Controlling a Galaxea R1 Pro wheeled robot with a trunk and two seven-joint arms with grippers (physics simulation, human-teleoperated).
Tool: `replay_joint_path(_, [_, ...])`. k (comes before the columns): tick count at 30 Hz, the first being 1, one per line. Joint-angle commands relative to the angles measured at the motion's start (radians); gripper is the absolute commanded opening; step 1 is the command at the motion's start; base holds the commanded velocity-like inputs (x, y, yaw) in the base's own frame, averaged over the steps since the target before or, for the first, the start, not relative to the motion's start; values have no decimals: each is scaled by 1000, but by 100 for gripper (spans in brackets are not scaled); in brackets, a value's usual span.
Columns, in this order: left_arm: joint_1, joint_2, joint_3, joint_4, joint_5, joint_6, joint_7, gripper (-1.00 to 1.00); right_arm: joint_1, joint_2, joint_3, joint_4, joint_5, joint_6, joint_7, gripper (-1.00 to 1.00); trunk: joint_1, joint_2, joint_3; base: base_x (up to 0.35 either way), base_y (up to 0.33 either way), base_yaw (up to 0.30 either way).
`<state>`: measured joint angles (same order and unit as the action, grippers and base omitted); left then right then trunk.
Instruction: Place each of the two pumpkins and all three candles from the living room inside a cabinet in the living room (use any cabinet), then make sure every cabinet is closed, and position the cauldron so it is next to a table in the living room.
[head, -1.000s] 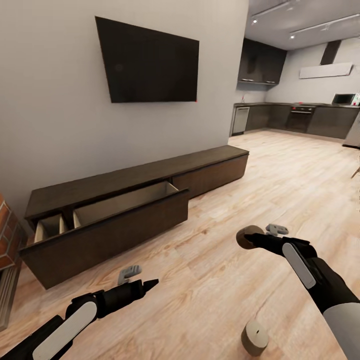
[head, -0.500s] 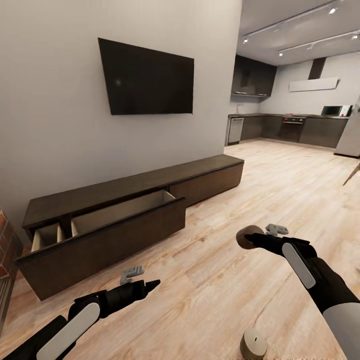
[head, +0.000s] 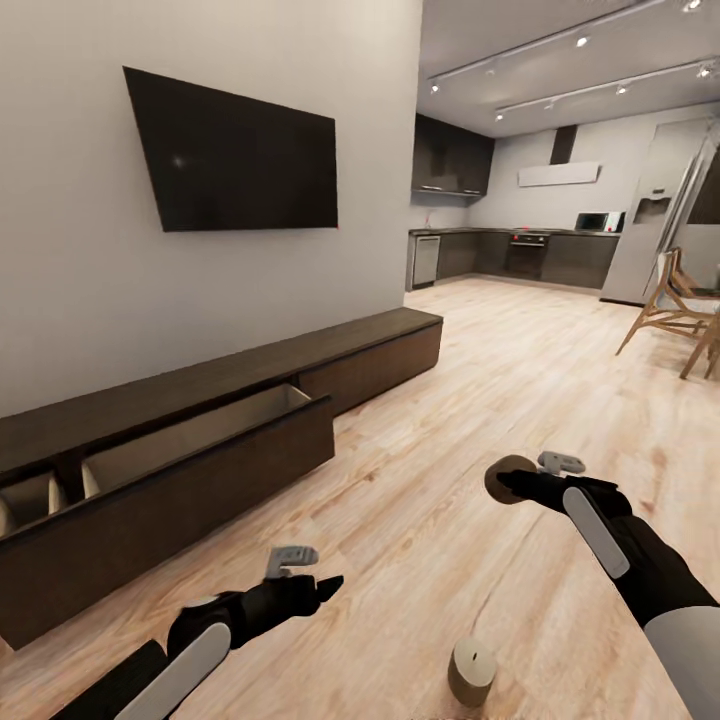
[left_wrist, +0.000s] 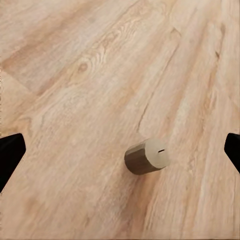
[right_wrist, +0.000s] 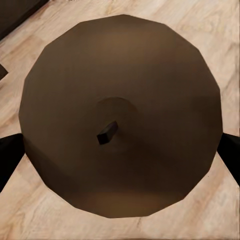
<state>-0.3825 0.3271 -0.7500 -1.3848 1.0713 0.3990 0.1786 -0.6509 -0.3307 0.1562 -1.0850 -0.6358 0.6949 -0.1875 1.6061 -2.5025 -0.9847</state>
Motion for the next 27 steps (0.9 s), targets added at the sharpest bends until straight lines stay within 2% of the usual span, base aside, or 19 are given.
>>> replay_joint_path(1, [-1, -5, -3, 2, 7, 1, 22, 100, -1, -1, 3, -1, -10, 1, -10, -100, 0, -1, -1, 0, 0, -295])
replay_joint_path(2, [-1, -25, -6, 19, 0, 3, 68, 100, -1, -1, 3, -1, -11, 0, -11, -100, 0, -1, -1, 0, 0, -295])
replay_joint_path(3, [-1, -34, -7, 25, -1, 4, 86, 100, -1, -1, 3, -1, -11, 0, -11, -100, 0, -1, -1, 0, 0, -295])
replay_joint_path(4, [-1, -95, -8, 69, -6, 8, 179, 100, -1, 0, 3, -1, -12, -1, -12, -100, 0, -1, -1, 0, 0, -295])
replay_joint_path(6, [-1, -152, -8, 102, -10, 11, 237, 100, 5, 1, 4, -1, -13, -2, -12, -100, 0, -1, -1, 0, 0, -295])
replay_joint_path(7, [-1, -167, -8, 111, -14, 13, 250, 100, 8, 2, 4, -2, -13, -2, -12, -100, 0, -1, -1, 0, 0, -295])
replay_joint_path(8, [-21, -256, 4, 180, -115, 89, 348, 100, 25, 3, 4, -21, -14, 0, -12, -100, 0, -1, -1, 0, 0, -295])
replay_joint_path(9, [-40, -307, 27, 228, -179, 148, 386, 100, 33, 3, 4, -46, -14, 3, -12, -100, 0, -1, -1, 0, 0, -295])
replay_joint_path(11, [-61, -374, 77, 297, -239, 203, 409, 100, 50, 3, 4, -76, -15, 5, -13, -100, 0, -1, -1, 0, 0, -295])
replay_joint_path(13, [-85, -426, 116, 356, -270, 229, 419, 100, 64, 4, 5, -95, -15, 6, -13, -100, 0, -1, -1, 0, 0, -295])
replay_joint_path(16, [-142, -471, 138, 472, -287, 243, 425, 100, 73, 5, 6, -120, -17, 9, -13, -100, 0, -1, -1, 0, 0, -295])
replay_joint_path(18, [-205, -490, 143, 567, -286, 253, 422, 100, 80, 5, 6, -163, -17, 44, -13, -100, 0, -1, -1, 0, 0, -295])
replay_joint_path(20, [-235, -502, 145, 604, -285, 284, 421, 100, 83, 4, 5, -182, -16, 66, -13, -100, 0, -1, -1, 0, 0, -295])
replay_joint_path(24, [-279, -502, 148, 629, -288, 472, 423, 100, 86, 5, 5, -200, -28, 87, -12, -100, 0, -1, -1, 0, 0, -295])
replay_joint_path(27, [-284, -502, 148, 620, -289, 515, 424, 100, 87, 5, 6, -204, -54, 90, -12, -100, 0, -1, -1, 0, 0, -295])
